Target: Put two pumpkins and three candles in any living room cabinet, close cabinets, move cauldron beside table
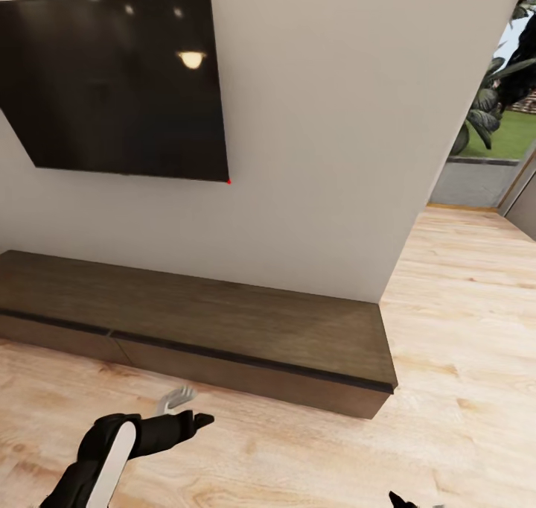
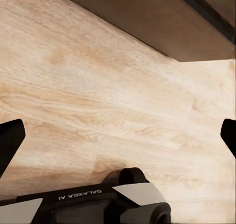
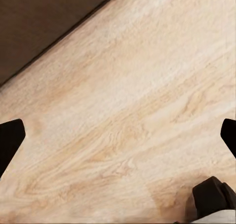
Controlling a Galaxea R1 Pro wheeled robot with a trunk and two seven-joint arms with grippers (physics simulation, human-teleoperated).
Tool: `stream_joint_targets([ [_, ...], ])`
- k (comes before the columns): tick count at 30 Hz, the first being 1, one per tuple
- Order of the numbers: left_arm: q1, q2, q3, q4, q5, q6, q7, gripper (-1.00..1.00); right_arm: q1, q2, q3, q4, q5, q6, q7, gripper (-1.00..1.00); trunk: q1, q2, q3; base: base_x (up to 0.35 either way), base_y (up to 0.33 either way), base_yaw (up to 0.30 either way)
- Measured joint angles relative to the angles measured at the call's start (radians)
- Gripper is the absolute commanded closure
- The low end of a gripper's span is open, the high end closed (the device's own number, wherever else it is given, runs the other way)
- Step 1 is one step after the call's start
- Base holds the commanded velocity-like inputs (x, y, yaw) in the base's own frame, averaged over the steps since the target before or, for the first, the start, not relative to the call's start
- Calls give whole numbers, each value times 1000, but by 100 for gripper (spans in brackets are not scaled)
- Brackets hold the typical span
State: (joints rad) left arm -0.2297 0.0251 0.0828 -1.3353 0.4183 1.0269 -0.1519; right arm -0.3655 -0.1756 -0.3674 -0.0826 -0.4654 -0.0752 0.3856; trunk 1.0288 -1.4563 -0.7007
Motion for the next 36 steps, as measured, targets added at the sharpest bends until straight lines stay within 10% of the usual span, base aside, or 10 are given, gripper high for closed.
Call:
stream_joint_targets([
  [12, 6, -47, 2, -23, 21, 6, -4, -100, -1, 14, -73, -76, 13, 108, 168, -100, 46, -84, -38, 0, 0, 0],
  [16, 26, -28, 0, -88, 233, 15, -7, -100, -1, 16, -71, -88, 14, 108, 185, -100, 61, -112, -50, 0, 0, 0],
  [20, 38, 38, -6, -101, 369, 16, -6, -100, 0, 16, -71, -90, 16, 107, 187, -100, 77, -140, -63, 0, 0, 0],
  [21, 53, 60, -6, -104, 447, 16, -6, -100, -1, 18, -72, -90, 17, 105, 185, -100, 81, -147, -66, 0, 0, 0],
  [36, 65, 61, -63, -105, 477, 13, -5, -100, 0, 94, -75, -75, 14, -172, 172, -100, 138, -252, -113, 0, 0, 0],
])
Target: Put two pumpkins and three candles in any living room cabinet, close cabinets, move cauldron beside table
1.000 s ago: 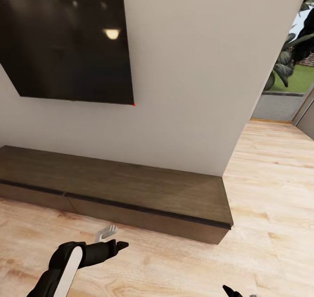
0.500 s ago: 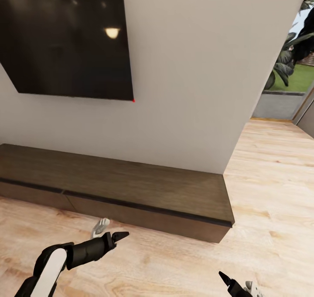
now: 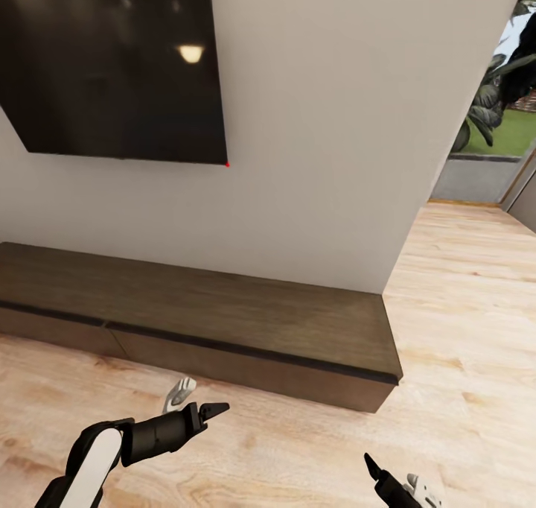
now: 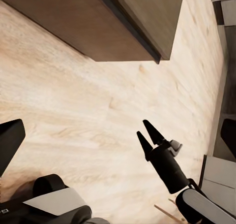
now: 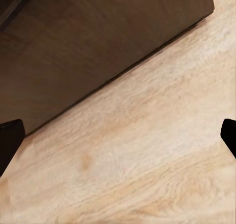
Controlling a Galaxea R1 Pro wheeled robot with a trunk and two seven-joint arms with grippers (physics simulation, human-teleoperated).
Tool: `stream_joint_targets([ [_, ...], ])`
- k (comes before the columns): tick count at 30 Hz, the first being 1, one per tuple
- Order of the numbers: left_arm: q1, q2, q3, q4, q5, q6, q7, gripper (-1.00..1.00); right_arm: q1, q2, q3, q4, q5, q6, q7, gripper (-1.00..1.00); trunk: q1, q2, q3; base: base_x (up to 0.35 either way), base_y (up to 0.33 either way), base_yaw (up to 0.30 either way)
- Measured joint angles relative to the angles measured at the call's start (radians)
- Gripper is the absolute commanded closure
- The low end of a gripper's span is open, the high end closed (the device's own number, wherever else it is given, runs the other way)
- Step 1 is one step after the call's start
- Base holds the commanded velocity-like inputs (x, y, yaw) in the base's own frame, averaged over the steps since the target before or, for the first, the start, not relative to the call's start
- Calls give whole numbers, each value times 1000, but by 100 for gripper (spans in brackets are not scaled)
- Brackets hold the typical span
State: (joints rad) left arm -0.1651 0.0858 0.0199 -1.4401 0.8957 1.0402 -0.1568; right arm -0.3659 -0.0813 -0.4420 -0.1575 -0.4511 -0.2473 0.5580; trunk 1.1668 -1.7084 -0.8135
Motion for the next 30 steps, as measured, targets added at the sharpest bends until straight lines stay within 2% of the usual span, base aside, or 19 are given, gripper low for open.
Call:
stream_joint_targets([
  [5, 0, 4, 0, -1, 0, 0, 0, -100, 0, 18, -1, -1, 1, -17, -30, -100, 19, -35, -16, 0, 0, 0],
  [7, 0, 6, 1, -2, 0, 1, 0, -100, 0, 18, -6, -1, -6, -19, -37, -100, 27, -49, -22, 0, 0, 0],
  [10, 0, 5, -1, -2, 0, 1, 0, -100, 0, 13, -9, -1, -11, -5, -27, -100, 38, -70, -31, 0, 0, 0],
  [14, 0, 6, -1, -2, 0, 0, 0, -100, 0, 23, -11, -2, -14, 34, -7, -100, 54, -98, -44, 0, 0, 0],
  [22, 0, 4, -3, -2, 0, 0, 0, -100, 0, 25, -37, -3, -15, 39, 1, -100, 84, -154, -69, 0, 0, 0],
  [30, 0, 4, -3, -1, 0, -1, 0, -100, 2, 23, -40, -1, -16, 39, 7, -100, 84, -154, -69, 0, 0, -128],
])
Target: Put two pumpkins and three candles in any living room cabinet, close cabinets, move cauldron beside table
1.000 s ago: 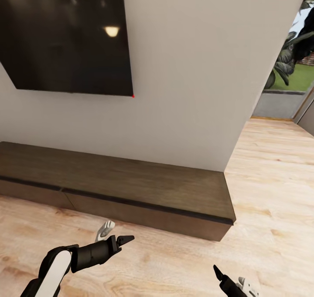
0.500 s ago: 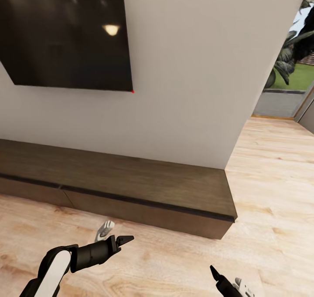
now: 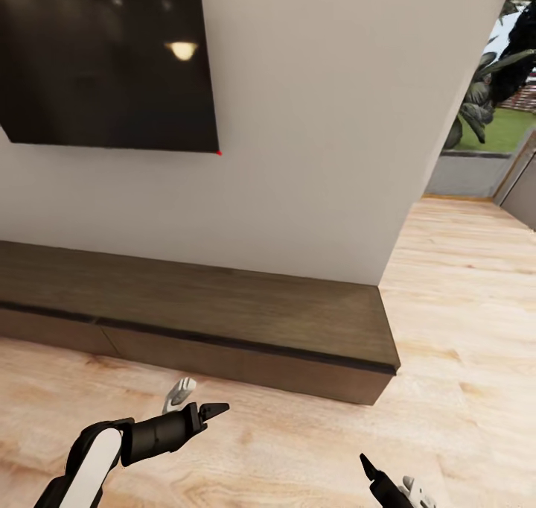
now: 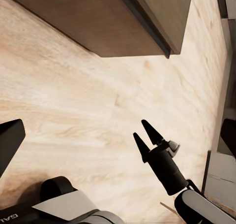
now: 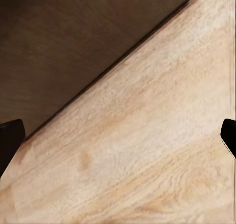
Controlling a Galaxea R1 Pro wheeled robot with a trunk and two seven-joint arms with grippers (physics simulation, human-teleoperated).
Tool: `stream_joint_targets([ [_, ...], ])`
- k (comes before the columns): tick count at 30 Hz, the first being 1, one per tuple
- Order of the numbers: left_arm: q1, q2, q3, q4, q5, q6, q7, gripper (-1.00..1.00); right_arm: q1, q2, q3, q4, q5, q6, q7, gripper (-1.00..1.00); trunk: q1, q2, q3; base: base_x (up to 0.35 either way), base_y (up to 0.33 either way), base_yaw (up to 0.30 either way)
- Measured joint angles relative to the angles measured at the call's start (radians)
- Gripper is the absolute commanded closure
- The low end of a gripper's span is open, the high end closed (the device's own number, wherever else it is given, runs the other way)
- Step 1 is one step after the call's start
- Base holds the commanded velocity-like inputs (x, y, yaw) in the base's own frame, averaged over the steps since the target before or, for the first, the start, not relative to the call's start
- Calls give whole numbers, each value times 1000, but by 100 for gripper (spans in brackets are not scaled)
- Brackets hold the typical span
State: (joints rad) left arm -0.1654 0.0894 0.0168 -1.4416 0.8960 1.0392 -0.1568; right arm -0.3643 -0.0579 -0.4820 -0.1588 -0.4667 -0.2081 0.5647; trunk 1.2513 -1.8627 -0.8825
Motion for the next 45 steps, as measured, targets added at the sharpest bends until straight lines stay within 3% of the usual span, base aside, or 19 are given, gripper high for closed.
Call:
stream_joint_targets([
  [14, 0, 1, 0, 0, 0, 0, 0, -100, 0, 0, 0, 0, -1, 1, 1, -100, 0, 0, 0, 0, 0, -43],
  [18, 0, 1, 0, 0, 0, 0, 0, -100, 0, 0, 0, 0, -1, 1, 1, -100, 15, -28, -12, 0, 0, 0],
  [45, 0, 1, 0, 0, 0, 0, 0, -100, 0, -2, 0, 1, -1, 1, 1, -100, 15, -28, -13, 0, 0, -45],
])
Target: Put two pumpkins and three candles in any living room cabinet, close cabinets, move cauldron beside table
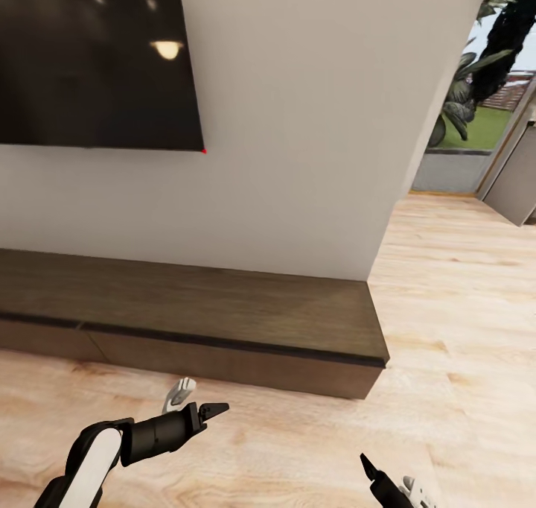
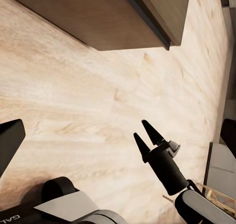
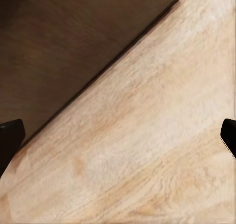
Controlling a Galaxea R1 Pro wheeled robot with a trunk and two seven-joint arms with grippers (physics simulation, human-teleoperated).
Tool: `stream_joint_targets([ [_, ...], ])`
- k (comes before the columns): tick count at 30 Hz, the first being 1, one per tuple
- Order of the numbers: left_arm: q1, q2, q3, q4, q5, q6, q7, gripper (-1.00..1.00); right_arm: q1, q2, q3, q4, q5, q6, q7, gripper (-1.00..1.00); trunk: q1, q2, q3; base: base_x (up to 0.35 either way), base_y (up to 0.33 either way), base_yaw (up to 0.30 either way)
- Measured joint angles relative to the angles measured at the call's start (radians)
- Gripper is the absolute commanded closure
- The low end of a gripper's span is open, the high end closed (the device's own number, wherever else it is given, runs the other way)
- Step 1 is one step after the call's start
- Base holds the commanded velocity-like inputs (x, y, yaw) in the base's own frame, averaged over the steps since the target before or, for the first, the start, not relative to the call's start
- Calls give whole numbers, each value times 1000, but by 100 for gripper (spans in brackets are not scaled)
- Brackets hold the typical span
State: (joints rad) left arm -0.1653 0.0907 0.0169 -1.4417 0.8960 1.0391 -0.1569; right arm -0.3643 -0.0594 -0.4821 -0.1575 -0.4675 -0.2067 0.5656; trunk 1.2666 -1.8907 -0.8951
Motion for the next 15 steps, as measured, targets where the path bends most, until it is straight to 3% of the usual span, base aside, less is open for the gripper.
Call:
stream_joint_targets([
  [4, 0, 0, 1, 0, 0, 0, 0, -100, 0, 0, 0, 0, 0, 0, 0, -100, 0, 0, 0, 0, 0, -161],
  [15, 0, 0, 1, 0, 0, 0, 0, -100, 0, 0, 0, 0, 0, 0, 0, -100, 0, 0, 0, 0, 0, -12],
])
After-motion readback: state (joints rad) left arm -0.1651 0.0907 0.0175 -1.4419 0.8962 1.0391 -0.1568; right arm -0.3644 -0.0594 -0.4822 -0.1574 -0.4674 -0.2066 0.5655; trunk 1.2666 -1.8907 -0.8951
